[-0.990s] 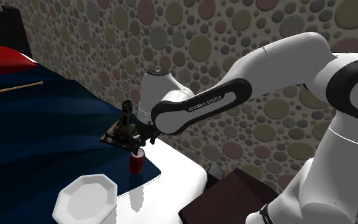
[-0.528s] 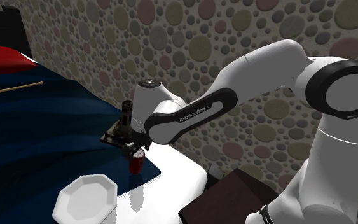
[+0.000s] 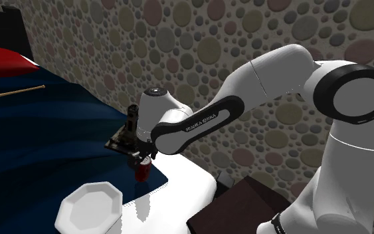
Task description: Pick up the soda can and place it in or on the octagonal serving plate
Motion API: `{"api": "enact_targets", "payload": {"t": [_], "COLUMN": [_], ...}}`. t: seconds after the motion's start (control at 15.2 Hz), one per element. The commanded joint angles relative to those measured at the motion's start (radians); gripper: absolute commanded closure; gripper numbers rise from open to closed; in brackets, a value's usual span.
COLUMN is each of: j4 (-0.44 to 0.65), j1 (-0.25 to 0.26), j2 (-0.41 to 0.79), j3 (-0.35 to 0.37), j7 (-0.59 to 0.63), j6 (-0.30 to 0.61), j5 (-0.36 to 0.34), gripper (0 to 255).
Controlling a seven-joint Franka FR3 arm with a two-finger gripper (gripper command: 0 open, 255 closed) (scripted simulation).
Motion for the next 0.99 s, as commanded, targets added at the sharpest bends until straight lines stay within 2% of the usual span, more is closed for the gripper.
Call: {"api": "enact_targets", "payload": {"t": [0.0,0.07,0.66,0.92], "j4": [0.0,0.0,0.0,0.006], "j1": [0.0,0.0,0.0,-0.008], "j2": [0.0,0.0,0.0,-0.039], "j3": [0.0,0.0,0.0,0.01], "j7": [0.0,0.0,0.0,-0.013], "j6": [0.0,0.0,0.0,-0.043], "j5": [0.0,0.0,0.0,0.019], "gripper": [0,255,255,255]}}
